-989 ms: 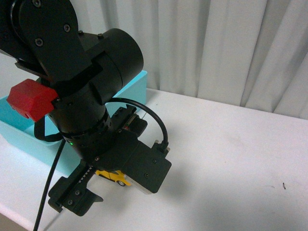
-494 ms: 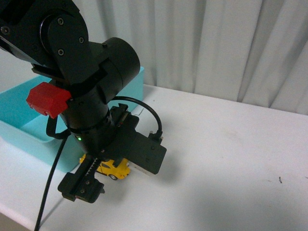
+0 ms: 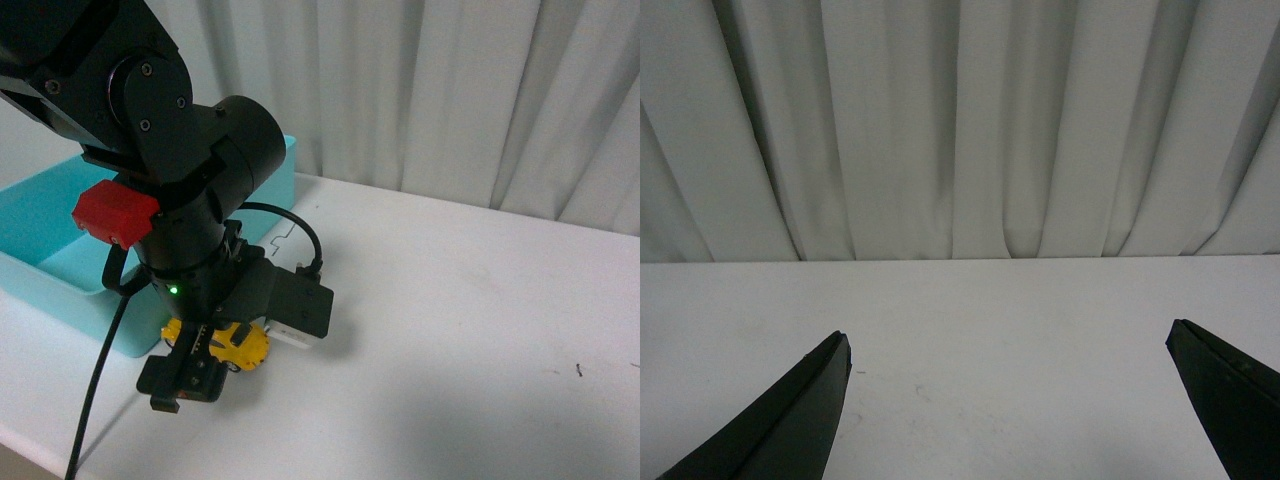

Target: Wind up and store yellow beetle toy

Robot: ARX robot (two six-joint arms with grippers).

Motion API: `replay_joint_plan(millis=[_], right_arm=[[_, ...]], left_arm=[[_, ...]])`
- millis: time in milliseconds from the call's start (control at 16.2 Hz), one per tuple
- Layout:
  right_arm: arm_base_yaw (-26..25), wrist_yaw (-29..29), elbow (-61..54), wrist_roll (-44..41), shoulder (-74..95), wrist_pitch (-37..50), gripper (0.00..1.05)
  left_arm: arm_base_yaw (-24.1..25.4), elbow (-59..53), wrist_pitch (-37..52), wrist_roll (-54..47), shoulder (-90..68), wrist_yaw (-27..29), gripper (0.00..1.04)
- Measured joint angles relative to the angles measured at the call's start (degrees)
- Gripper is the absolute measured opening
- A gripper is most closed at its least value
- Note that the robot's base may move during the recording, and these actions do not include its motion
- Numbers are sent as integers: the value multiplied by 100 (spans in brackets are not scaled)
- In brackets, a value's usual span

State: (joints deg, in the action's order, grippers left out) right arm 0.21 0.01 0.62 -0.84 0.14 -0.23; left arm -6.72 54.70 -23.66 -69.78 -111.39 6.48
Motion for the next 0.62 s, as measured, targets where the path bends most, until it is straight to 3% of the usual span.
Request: replay_joint_plan(millis=[185, 247, 494, 618], right_arm=[[0, 0, 0, 0, 0, 0, 98], [0, 2, 0, 0, 0, 0, 98], [0, 2, 0, 0, 2, 2, 98], [0, 0, 0, 0, 0, 0, 98]], left_arm=[[-46, 116, -127, 350, 0, 59, 51], [-70, 138, -179, 404, 0, 85, 47], [-299, 273, -378, -291, 164, -125, 43], [-564, 457, -518, -400, 461, -527, 42]])
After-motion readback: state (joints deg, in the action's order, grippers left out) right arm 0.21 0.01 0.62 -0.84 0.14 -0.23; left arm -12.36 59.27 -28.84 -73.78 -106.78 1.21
